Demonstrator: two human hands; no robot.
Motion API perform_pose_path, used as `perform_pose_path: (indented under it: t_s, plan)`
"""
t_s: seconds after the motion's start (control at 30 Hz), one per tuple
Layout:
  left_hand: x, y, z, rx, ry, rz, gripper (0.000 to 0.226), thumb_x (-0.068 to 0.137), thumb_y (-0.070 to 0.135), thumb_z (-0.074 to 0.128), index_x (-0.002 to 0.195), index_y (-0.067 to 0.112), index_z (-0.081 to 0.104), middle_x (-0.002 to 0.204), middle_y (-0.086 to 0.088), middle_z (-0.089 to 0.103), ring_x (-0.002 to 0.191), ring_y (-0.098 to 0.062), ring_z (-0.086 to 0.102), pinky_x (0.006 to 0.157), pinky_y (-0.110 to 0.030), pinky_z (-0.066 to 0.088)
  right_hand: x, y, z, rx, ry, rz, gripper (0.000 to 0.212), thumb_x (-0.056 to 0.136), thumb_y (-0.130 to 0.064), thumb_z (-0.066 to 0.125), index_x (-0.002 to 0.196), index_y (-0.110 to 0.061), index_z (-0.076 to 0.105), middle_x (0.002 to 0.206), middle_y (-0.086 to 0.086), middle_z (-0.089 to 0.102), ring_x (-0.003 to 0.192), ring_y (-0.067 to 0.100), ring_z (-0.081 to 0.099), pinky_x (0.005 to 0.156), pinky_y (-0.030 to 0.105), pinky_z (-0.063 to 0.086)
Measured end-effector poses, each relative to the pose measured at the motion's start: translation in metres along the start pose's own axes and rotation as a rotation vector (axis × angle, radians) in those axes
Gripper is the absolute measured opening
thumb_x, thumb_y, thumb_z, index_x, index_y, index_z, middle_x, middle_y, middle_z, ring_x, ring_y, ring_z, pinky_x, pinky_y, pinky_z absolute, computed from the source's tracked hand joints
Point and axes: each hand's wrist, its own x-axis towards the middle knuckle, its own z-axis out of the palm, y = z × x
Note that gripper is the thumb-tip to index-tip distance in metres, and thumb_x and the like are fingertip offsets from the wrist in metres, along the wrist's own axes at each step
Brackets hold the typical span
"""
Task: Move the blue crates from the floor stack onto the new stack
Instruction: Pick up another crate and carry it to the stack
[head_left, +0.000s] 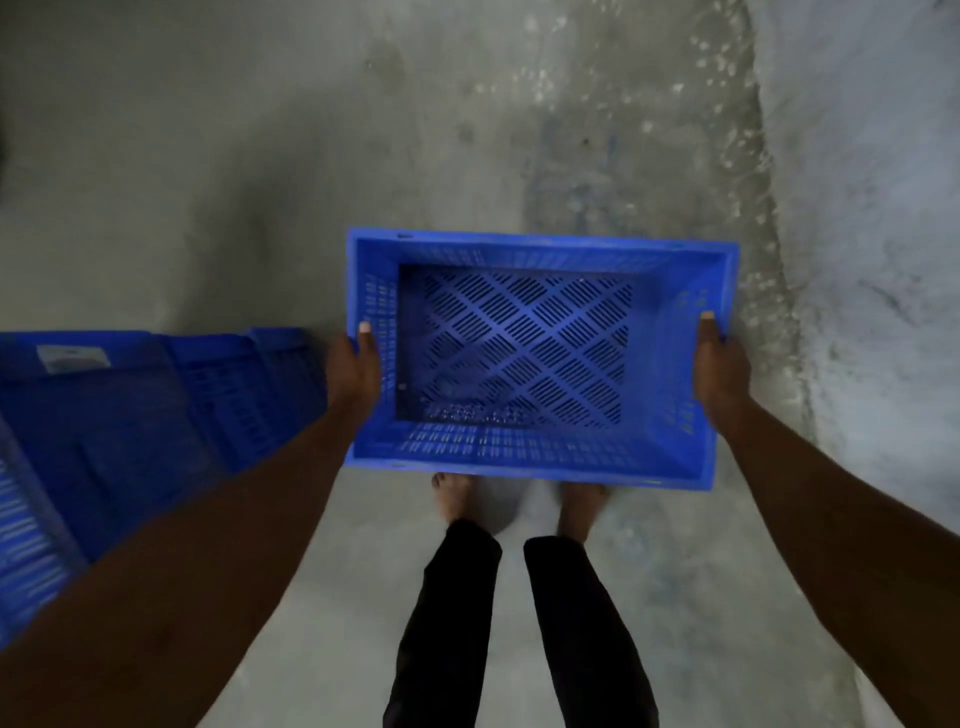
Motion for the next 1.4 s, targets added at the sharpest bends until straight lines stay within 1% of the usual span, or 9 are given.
perform_pose_path:
  t_s: [0.07, 0.13, 0.23, 0.47, 0.7, 0.8, 1.1, 1.23, 1.4]
  plan:
    - [0.009, -0.001, 0.003, -0.208, -0.010, -0.065, 0.049, 0.105, 0.052, 0.037, 0.082, 0.014, 0.057, 0.078, -0.012, 0.053, 0.071, -0.022, 0.050, 0.064, -0.037, 0.041, 0.010, 0.007, 0.004, 0.037, 0.044, 0.009, 0.066, 0.100, -0.060, 0.034, 0.114, -0.004, 0.067, 0.115, 0.026, 0.066, 0.106, 0.041, 0.061, 0.093, 0.046, 0.045]
    - [0.018, -0.001, 0.003, -0.302, -0.064, -0.140, 0.055, 0.103, 0.058, 0.036, 0.083, 0.012, 0.059, 0.072, -0.007, 0.054, 0.059, -0.018, 0.049, 0.057, -0.033, 0.042, 0.014, 0.013, 0.005, 0.168, 0.001, 0.014, 0.063, 0.098, -0.063, 0.034, 0.099, -0.008, 0.066, 0.086, 0.017, 0.065, 0.074, 0.033, 0.062, 0.073, 0.047, 0.052]
    - [0.027, 0.001, -0.004, -0.395, -0.240, -0.239, 0.064, 0.100, 0.065, 0.032, 0.083, 0.010, 0.059, 0.068, -0.007, 0.054, 0.053, -0.018, 0.049, 0.052, -0.033, 0.042, 0.016, 0.014, -0.002, 0.392, -0.213, 0.130, 0.060, 0.097, -0.068, 0.033, 0.081, -0.015, 0.055, 0.063, 0.007, 0.052, 0.044, 0.018, 0.047, 0.045, 0.026, 0.040]
    - [0.012, 0.033, -0.041, -0.355, -0.359, -0.175, 0.067, 0.098, 0.071, 0.028, 0.075, 0.013, 0.052, 0.064, -0.005, 0.049, 0.046, -0.018, 0.044, 0.047, -0.033, 0.040, -0.007, -0.013, -0.058, 0.352, -0.452, 0.102, 0.056, 0.100, -0.061, 0.029, 0.080, -0.015, 0.053, 0.051, 0.000, 0.055, 0.038, 0.017, 0.051, 0.044, 0.023, 0.042]
    - [-0.072, 0.111, -0.162, -0.513, -0.459, -0.085, 0.065, 0.093, 0.072, 0.038, 0.082, 0.011, 0.058, 0.059, -0.002, 0.058, 0.041, -0.015, 0.049, 0.038, -0.022, 0.040, -0.102, -0.078, -0.196, 0.588, -0.579, -0.075, 0.042, 0.103, -0.049, 0.035, 0.088, -0.015, 0.057, 0.054, -0.002, 0.047, 0.043, 0.020, 0.058, 0.044, 0.023, 0.048]
    - [-0.131, 0.155, -0.223, -0.553, -0.404, -0.035, 0.065, 0.090, 0.076, 0.041, 0.083, 0.015, 0.060, 0.058, 0.001, 0.055, 0.040, -0.013, 0.045, 0.037, -0.020, 0.038, -0.163, -0.113, -0.262, 0.665, -0.623, -0.172, 0.043, 0.101, -0.053, 0.037, 0.092, -0.017, 0.058, 0.060, -0.002, 0.043, 0.039, 0.016, 0.047, 0.039, 0.021, 0.040]
    - [-0.307, 0.260, -0.369, -0.732, -0.402, 0.138, 0.061, 0.098, 0.067, 0.032, 0.086, 0.012, 0.056, 0.060, -0.002, 0.045, 0.037, -0.012, 0.035, 0.036, -0.020, 0.033, -0.313, -0.175, -0.432, 0.683, -0.565, -0.335, 0.045, 0.098, -0.058, 0.043, 0.090, -0.016, 0.055, 0.061, 0.000, 0.040, 0.035, 0.012, 0.030, 0.034, 0.019, 0.025]
    - [-0.346, 0.285, -0.399, -0.671, -0.286, 0.174, 0.064, 0.097, 0.069, 0.034, 0.084, 0.011, 0.056, 0.060, -0.004, 0.043, 0.031, -0.011, 0.030, 0.032, -0.017, 0.028, -0.350, -0.181, -0.471, 0.659, -0.505, -0.355, 0.044, 0.099, -0.058, 0.043, 0.087, -0.016, 0.054, 0.061, -0.001, 0.044, 0.036, 0.011, 0.032, 0.035, 0.019, 0.028]
    - [-0.372, 0.300, -0.412, -0.650, -0.329, 0.216, 0.063, 0.098, 0.068, 0.035, 0.087, 0.010, 0.055, 0.065, -0.006, 0.042, 0.032, -0.011, 0.030, 0.033, -0.016, 0.028, -0.378, -0.162, -0.497, 0.661, -0.422, -0.366, 0.045, 0.098, -0.059, 0.043, 0.088, -0.016, 0.054, 0.060, -0.001, 0.046, 0.039, 0.012, 0.031, 0.035, 0.022, 0.028]
